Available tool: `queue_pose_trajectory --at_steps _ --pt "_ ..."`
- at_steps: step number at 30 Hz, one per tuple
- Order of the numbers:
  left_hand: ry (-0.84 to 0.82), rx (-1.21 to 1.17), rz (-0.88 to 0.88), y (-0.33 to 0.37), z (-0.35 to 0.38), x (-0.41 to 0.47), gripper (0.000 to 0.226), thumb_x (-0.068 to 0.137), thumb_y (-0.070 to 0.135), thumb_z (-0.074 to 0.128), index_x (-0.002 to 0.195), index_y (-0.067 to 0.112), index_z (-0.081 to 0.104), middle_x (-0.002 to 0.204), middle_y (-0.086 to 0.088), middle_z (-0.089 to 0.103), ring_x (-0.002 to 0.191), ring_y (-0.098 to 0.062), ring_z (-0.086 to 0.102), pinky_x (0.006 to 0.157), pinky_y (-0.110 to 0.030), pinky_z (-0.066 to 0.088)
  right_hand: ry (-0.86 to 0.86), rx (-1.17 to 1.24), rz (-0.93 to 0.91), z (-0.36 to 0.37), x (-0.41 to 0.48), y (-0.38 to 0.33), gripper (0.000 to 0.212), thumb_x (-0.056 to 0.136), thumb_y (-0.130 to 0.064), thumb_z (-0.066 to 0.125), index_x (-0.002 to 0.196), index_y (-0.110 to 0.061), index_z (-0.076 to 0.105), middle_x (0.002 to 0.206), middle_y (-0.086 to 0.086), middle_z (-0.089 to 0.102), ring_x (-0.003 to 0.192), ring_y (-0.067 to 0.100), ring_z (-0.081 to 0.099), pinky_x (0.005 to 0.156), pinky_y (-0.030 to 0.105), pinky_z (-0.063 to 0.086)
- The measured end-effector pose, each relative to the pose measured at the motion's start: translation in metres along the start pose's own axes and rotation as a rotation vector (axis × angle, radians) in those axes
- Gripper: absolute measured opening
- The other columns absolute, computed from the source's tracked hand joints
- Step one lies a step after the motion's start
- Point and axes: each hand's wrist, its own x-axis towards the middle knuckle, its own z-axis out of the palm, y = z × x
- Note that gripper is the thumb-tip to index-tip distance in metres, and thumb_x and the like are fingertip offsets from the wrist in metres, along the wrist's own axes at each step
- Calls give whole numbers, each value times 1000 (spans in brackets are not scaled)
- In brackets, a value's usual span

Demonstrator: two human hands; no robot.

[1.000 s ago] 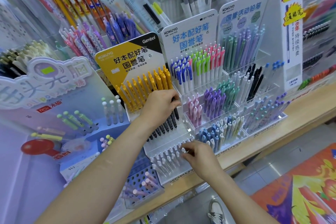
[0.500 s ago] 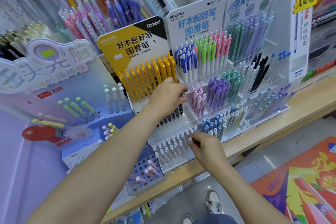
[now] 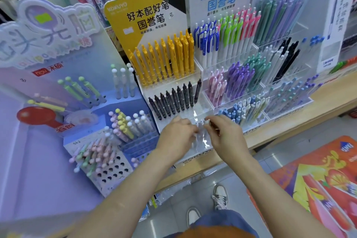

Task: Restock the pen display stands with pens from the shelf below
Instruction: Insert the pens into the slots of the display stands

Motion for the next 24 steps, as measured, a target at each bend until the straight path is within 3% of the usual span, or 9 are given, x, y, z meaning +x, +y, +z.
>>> queue_pose_trajectory --at_steps 2,4,8,17,21,24 --pt "26 -8 7 -4 4 1 23 92 30 60 113 26 69 99 5 69 93 -17 49 89 -31 42 41 43 55 -10 8 3 4 92 -12 63 91 -10 65 73 0 56 66 20 53 63 34 44" --pt "52 -41 2 -5 6 1 22 93 30 60 110 24 71 100 5 72 92 -17 51 82 -28 41 55 45 109 -16 7 13 10 92 -12 62 83 -10 62 68 3 57 65 24 54 62 40 47" --pt "108 -119 -17 -7 11 -1 18 91 28 62 104 21 72 96 5 73 89 -17 52 82 -31 44 79 93 217 -14 -5 28 14 92 -12 63 79 -5 61 65 12 62 66 32 61 63 48 51" --pt "144 -188 -67 -6 11 -1 14 88 26 67 98 19 73 89 4 71 87 -17 52 80 -30 43 -38 -26 85 3 -3 16 8 91 -11 64 91 -4 68 69 8 63 65 26 56 62 37 46" --pt "116 -211 -74 -7 10 -1 15 88 25 67 100 19 73 90 4 71 89 -17 52 80 -30 43 -69 -48 80 7 5 11 19 89 -15 69 105 -5 68 86 10 72 77 27 65 71 35 51" --pt "115 -295 -162 -6 11 -1 22 87 24 67 109 24 70 92 6 69 88 -11 50 80 -26 42 -99 -64 39 12 4 9 16 87 -15 72 98 -4 69 83 11 72 76 30 66 68 35 52"
